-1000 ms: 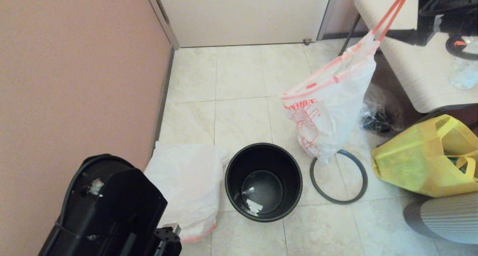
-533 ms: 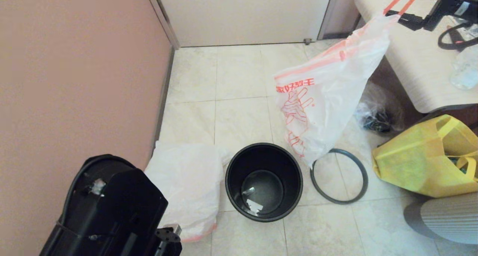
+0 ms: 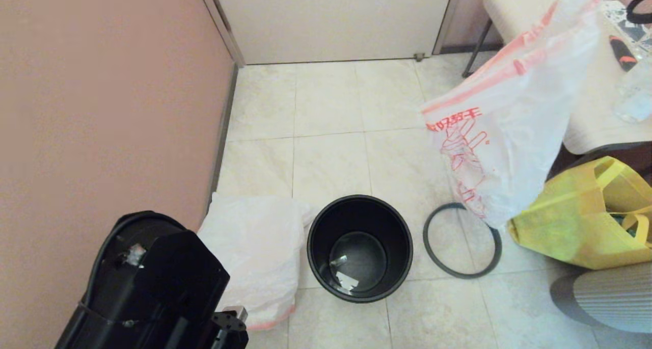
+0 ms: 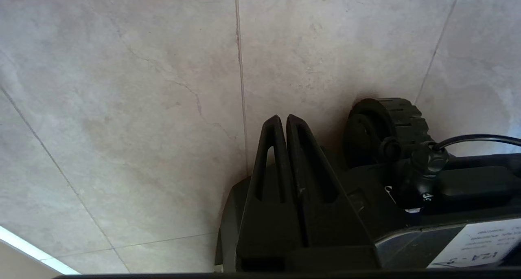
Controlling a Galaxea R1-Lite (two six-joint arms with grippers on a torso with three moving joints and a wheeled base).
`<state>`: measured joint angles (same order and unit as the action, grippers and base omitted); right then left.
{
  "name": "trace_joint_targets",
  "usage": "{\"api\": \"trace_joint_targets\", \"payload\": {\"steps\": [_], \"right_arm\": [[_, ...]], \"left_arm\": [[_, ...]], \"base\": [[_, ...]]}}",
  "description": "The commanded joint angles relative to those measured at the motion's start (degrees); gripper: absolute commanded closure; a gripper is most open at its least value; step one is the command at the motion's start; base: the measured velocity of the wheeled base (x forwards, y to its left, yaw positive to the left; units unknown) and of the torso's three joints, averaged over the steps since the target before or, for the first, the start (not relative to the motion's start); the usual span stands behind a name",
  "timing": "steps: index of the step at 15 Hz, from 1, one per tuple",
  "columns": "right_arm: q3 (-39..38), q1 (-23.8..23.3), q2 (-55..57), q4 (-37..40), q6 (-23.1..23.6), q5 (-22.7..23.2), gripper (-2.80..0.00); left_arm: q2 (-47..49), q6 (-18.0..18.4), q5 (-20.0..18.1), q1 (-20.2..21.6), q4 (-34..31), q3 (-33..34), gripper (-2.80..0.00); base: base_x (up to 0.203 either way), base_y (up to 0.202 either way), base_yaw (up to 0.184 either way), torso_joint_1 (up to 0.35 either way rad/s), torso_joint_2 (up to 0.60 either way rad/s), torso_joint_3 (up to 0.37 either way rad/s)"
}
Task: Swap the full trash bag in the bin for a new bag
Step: Place the trash bag on the floor
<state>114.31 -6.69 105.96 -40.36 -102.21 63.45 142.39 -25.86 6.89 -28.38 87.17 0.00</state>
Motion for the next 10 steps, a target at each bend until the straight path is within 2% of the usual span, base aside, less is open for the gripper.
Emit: {"api": "trace_joint_targets", "payload": {"steps": [1, 6, 8, 10], "right_arm": [[0.0, 0.2, -1.8, -0.2, -2.2, -0.1, -2.8], [-0.1, 0.0, -4.1, 2.2, -7.9, -1.5, -2.8], [-0.1, -0.8, -5.7, 10.2, -7.9, -1.6, -2.8], [-0.7, -1.3, -6.8, 14.5, -7.9, -1.4, -2.8]], "left_arm": [[0.1, -0.2, 0.1, 0.0, 0.5, 2.1, 0.0], [0.1, -0.1, 0.1, 0.0, 0.5, 2.1, 0.0], [0.1, -0.1, 0.1, -0.1, 0.5, 2.1, 0.0], [0.1, 0.2, 0.1, -0.1, 0.5, 2.1, 0.0]], "base": [[0.0, 0.0, 0.0, 0.0, 0.0, 0.0], [0.0, 0.0, 0.0, 0.0, 0.0, 0.0], [0.0, 0.0, 0.0, 0.0, 0.0, 0.0], [0.0, 0.0, 0.0, 0.0, 0.0, 0.0]]}}
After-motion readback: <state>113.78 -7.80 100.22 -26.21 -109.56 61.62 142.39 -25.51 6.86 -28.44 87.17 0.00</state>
